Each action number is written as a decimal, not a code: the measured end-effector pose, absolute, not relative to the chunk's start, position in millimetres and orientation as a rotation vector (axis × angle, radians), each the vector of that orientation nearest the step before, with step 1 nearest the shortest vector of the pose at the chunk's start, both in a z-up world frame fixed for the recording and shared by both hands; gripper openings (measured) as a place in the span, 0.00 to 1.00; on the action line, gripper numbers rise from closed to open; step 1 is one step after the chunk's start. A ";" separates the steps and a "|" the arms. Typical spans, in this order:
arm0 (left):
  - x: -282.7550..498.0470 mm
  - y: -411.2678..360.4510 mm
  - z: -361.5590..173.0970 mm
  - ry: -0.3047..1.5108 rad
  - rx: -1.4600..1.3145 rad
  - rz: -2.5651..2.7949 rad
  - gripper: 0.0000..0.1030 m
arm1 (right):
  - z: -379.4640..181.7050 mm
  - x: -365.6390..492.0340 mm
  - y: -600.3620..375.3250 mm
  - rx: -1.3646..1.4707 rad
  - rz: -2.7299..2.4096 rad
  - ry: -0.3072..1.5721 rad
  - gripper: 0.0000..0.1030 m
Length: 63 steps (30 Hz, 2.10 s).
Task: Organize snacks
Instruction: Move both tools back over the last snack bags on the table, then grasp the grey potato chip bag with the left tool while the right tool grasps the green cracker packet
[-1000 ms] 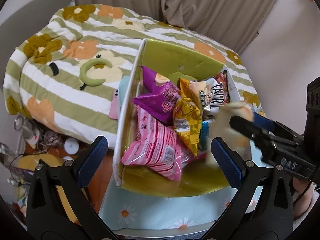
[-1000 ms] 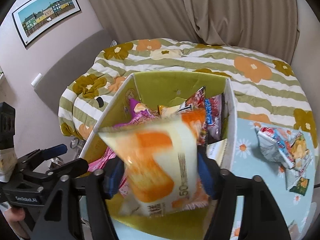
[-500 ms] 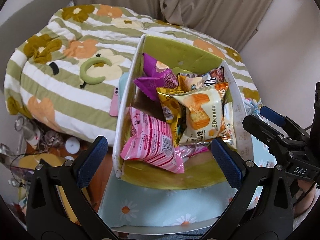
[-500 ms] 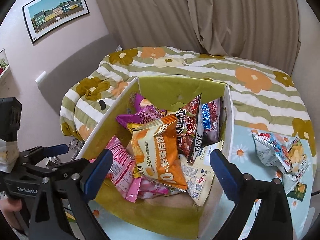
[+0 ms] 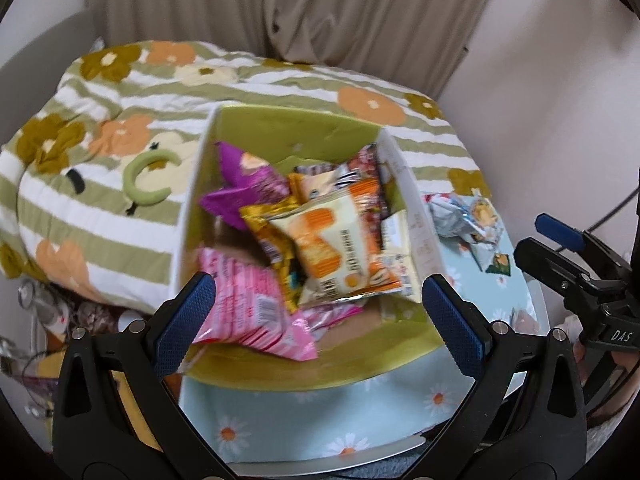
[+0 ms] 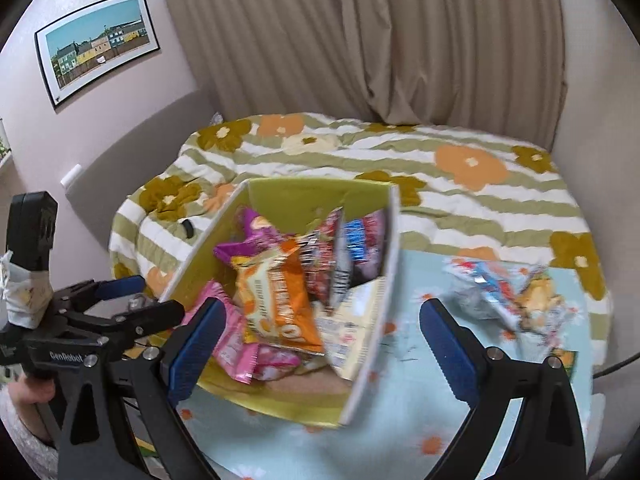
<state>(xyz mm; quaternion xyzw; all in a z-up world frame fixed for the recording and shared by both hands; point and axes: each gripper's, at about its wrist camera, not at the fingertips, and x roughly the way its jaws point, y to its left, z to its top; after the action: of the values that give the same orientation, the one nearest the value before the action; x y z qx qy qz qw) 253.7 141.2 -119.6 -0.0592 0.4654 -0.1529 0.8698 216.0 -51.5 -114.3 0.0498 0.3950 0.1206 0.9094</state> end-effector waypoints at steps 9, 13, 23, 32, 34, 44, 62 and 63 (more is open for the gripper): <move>254.1 67.6 -107.0 0.951 -0.055 -0.393 1.00 | -100.6 186.9 -122.7 0.054 0.164 0.775 0.94; 256.5 24.7 -102.6 0.943 -0.050 -0.404 1.00 | -100.9 183.0 -162.5 0.037 0.149 0.777 0.94; 275.7 -92.2 -100.7 0.938 0.029 -0.442 1.00 | -114.7 187.5 -265.4 -0.057 0.190 0.796 0.94; 305.9 -205.0 -139.8 1.018 0.122 -0.543 1.00 | -158.0 206.8 -332.8 -0.107 0.258 0.854 0.94; 314.1 -226.2 -157.2 1.041 0.151 -0.553 1.00 | -173.8 213.5 -347.0 -0.105 0.281 0.877 0.94; 362.2 -302.7 -237.3 1.139 0.365 -0.580 1.00 | -252.4 238.4 -372.4 -0.145 0.391 0.991 0.94; 386.6 -331.9 -299.6 1.268 0.493 -0.596 1.00 | -316.3 253.0 -337.6 -0.314 0.580 1.074 0.94; 387.1 -331.2 -300.9 1.275 0.487 -0.600 1.00 | -316.5 252.1 -336.1 -0.326 0.581 1.074 0.94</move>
<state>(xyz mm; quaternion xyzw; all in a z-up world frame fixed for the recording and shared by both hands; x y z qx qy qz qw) 387.1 -331.2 -300.9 0.2218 0.5799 -0.2731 0.7348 252.1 -336.1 -316.5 -0.1525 0.5020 0.2715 0.8069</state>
